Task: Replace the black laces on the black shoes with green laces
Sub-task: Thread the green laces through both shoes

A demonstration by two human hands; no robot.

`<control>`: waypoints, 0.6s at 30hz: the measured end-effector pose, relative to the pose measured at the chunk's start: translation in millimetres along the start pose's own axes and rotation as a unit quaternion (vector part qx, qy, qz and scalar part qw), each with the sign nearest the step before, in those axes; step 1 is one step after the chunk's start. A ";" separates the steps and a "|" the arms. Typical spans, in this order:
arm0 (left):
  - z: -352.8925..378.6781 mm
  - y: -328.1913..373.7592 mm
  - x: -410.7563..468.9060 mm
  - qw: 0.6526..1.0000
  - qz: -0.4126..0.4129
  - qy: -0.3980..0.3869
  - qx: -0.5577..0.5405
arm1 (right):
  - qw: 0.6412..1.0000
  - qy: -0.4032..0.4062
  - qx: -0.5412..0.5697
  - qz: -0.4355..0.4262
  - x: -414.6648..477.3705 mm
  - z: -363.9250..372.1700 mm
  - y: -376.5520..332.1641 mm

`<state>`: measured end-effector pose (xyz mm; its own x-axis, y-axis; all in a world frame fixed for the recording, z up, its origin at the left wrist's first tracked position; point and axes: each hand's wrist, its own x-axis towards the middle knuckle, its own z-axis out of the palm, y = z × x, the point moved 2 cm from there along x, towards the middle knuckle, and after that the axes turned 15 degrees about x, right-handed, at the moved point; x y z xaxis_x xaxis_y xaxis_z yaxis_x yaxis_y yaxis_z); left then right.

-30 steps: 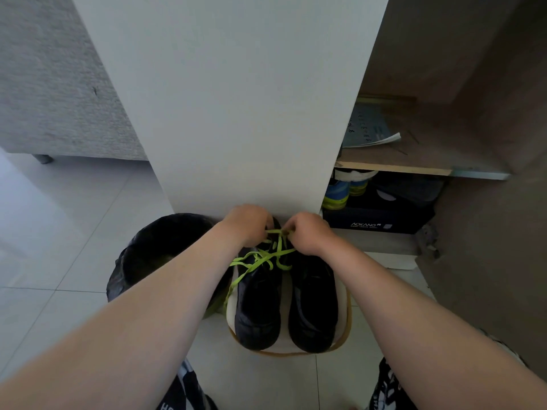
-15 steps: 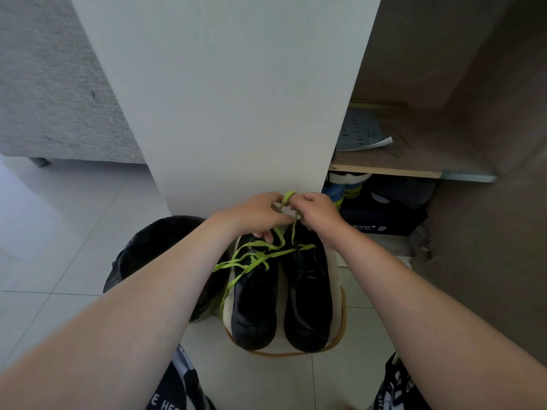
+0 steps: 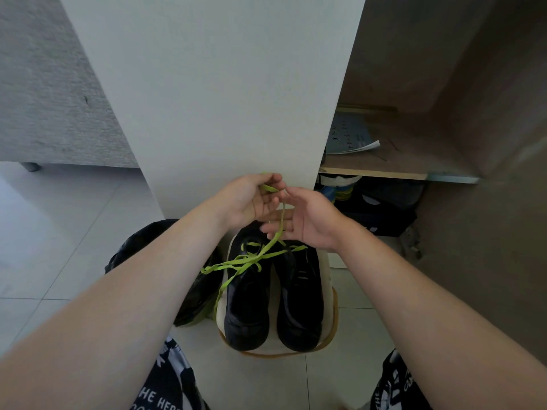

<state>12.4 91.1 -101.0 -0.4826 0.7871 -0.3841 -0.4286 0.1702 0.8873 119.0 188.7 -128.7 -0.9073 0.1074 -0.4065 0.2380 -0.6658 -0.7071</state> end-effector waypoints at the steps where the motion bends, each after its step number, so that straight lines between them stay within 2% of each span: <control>1: -0.9 0.2 1.3 1.000 -0.003 0.028 0.009 | 0.999 0.004 -0.031 0.010 -2.1 1.4 -0.3; 2: -5.7 0.5 4.2 0.997 -0.007 0.065 0.038 | 0.996 0.028 -0.085 0.015 -3.7 0.5 -0.5; 3: -12.1 1.4 6.6 0.987 -0.007 0.113 0.117 | 0.986 0.065 -0.150 0.020 -5.1 -2.0 -1.1; 4: -22.3 2.3 10.0 0.953 -0.005 0.166 0.253 | 0.971 0.105 -0.213 0.026 -6.1 -7.1 -1.5; 5: -34.3 3.5 11.4 0.879 -0.001 0.212 0.427 | 0.954 0.139 -0.263 0.039 -8.0 -13.3 -2.1; 6: -44.3 5.0 11.5 0.778 -0.009 0.235 0.583 | 0.939 0.167 -0.295 0.057 -10.1 -20.5 -2.4; 7: -50.6 5.6 9.4 0.694 -0.025 0.237 0.679 | 0.926 0.195 -0.316 0.072 -12.1 -28.5 -2.5; 8: -54.1 4.5 6.5 0.647 -0.045 0.226 0.727 | 0.915 0.219 -0.331 0.081 -13.5 -36.3 -2.8; 9: -55.7 2.5 2.8 0.627 -0.071 0.210 0.747 | 0.906 0.236 -0.342 0.083 -14.5 -42.0 -2.6; 12: -53.5 -8.5 -4.0 0.647 -0.140 0.201 0.722 | 0.903 0.227 -0.358 0.069 -14.9 -47.1 -1.6; 13: -50.9 -13.1 -4.0 0.640 -0.152 0.184 0.731 | 0.908 0.207 -0.359 0.060 -14.6 -45.0 -1.3; 15: -40.6 -16.5 0.7 0.621 -0.085 0.160 0.762 | 0.919 0.170 -0.354 0.039 -13.4 -38.5 -1.1; 16: -31.4 -15.6 4.2 0.643 -0.020 0.148 0.751 | 0.923 0.155 -0.352 0.021 -12.7 -35.3 -1.5; 18: -9.5 -15.8 6.9 0.735 0.085 0.092 0.667 | 0.928 0.125 -0.349 -0.024 -11.8 -28.8 -2.9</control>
<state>8.5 88.2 -120.1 -0.5909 0.7913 -0.1573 0.7196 0.6051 0.3406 139.0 210.6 -138.5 -0.8342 0.3512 -0.4252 0.4458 -0.0244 -0.8948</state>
